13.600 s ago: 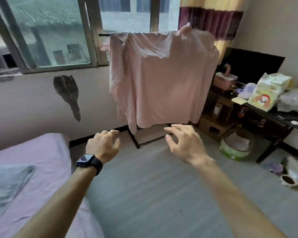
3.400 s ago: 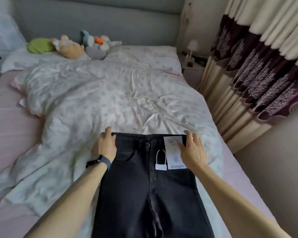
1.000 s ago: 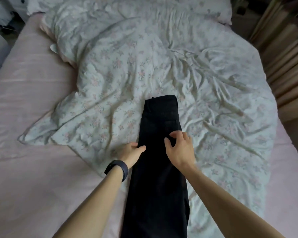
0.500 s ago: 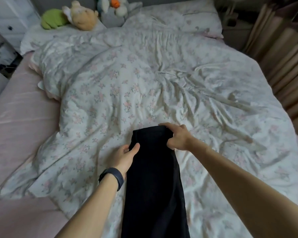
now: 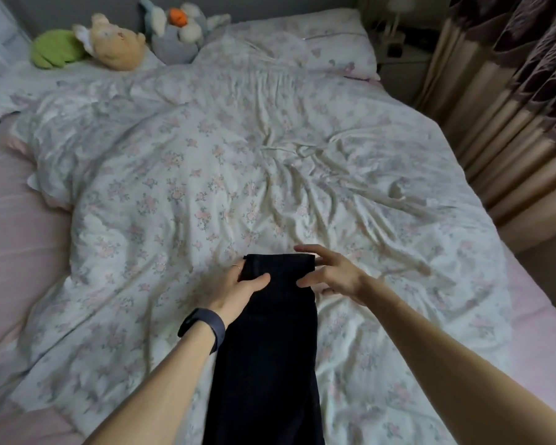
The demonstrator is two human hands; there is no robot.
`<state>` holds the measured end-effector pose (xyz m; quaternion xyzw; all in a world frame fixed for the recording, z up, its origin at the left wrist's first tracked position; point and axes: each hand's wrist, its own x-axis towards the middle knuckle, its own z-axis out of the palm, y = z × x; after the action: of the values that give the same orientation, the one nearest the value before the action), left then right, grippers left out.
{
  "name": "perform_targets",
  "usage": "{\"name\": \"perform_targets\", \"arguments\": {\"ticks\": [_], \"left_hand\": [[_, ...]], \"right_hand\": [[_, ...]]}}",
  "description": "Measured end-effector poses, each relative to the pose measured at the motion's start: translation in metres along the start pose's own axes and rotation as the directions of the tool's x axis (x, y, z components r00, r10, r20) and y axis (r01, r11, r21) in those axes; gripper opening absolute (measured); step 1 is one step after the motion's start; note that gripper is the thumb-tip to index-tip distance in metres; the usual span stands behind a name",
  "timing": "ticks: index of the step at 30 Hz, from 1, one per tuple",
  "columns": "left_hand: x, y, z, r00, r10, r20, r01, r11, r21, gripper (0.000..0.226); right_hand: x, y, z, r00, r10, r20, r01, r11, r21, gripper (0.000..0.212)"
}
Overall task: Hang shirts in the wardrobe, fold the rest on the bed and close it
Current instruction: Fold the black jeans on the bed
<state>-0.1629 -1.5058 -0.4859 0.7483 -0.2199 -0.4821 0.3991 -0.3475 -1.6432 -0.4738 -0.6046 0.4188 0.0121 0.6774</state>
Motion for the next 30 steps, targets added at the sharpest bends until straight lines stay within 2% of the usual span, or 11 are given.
{"name": "perform_targets", "arguments": {"ticks": [3,6,9,12,15,17,18,20,23,26,30], "left_hand": [[-0.009,0.005,-0.004,0.994,0.093,0.053,-0.095,0.995,0.039,0.021],[-0.02,0.008,-0.013,0.982,0.159,0.105,-0.178,0.964,0.197,0.025],[-0.043,0.005,-0.01,0.964,0.211,0.163,-0.256,0.904,0.341,0.021],[-0.062,-0.001,0.0,0.941,0.274,0.198,-0.336,0.823,0.458,0.026],[-0.068,-0.005,0.012,0.913,0.303,0.274,-0.407,0.73,0.549,0.03],[-0.067,-0.007,0.015,0.922,0.292,0.255,-0.386,0.743,0.547,0.021],[-0.065,-0.005,0.015,0.934,0.284,0.218,-0.357,0.783,0.509,0.027],[-0.052,0.0,0.012,0.966,0.235,0.108,-0.258,0.877,0.405,0.048],[-0.016,0.008,0.014,0.984,0.169,-0.063,-0.118,0.868,0.483,0.053],[0.012,0.006,0.027,0.978,0.142,-0.155,-0.021,0.799,0.601,0.044],[0.038,-0.015,0.028,0.951,0.129,-0.28,0.071,0.792,0.606,0.042]], "right_hand": [[0.007,-0.006,0.003,0.995,-0.067,0.075,0.088,0.94,-0.33,0.037],[0.009,-0.006,-0.003,0.997,-0.064,0.037,0.071,0.705,-0.706,0.028],[-0.005,0.001,-0.01,0.978,-0.209,0.013,0.138,0.597,-0.791,0.026],[-0.031,0.026,-0.012,0.942,-0.335,-0.017,0.203,0.611,-0.765,0.018],[-0.053,0.049,-0.012,0.904,-0.426,-0.041,0.242,0.588,-0.772,0.023],[-0.058,0.053,-0.012,0.907,-0.416,-0.067,0.216,0.595,-0.774,0.027],[-0.058,0.053,-0.013,0.912,-0.399,-0.092,0.199,0.628,-0.753,0.028],[-0.055,0.05,-0.015,0.927,-0.335,-0.17,0.173,0.784,-0.597,0.025],[-0.04,0.045,-0.004,0.939,-0.207,-0.273,0.142,0.961,-0.238,0.019],[-0.014,0.042,0.013,0.902,-0.121,-0.415,0.103,0.992,-0.067,0.023],[0.016,0.043,0.026,0.835,-0.142,-0.531,0.069,0.986,-0.155,0.029]]}}
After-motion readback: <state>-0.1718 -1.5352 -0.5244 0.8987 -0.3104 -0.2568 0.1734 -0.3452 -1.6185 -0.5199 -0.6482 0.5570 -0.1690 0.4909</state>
